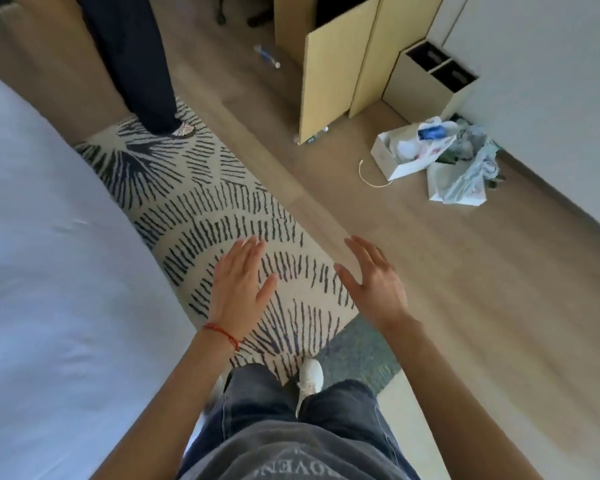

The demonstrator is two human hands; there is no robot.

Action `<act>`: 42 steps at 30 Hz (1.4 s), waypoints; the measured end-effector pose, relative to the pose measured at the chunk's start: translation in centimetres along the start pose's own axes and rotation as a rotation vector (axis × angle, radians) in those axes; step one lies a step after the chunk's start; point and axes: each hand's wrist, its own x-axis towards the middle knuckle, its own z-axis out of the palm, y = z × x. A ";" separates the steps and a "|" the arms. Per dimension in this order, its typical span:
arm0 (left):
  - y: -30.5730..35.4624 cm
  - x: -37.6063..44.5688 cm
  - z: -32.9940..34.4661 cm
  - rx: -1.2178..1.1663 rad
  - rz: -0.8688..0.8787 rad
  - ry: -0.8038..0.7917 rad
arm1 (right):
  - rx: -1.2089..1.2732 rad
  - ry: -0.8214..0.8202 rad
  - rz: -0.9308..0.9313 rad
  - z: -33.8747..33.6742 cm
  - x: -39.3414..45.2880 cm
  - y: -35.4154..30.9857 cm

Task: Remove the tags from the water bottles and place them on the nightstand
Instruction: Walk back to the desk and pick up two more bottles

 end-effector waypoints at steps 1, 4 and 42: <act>-0.7 0.5 -0.4 -0.002 -0.041 0.022 | 0.004 -0.021 -0.036 0.3 1.6 -0.6; -3.2 2.1 -1.8 -0.021 -0.163 0.072 | 0.018 -0.098 -0.149 1.8 6.2 -3.0; -45.9 41.2 -27.0 0.009 -0.684 0.386 | 0.015 -0.347 -0.650 19.8 66.6 -45.2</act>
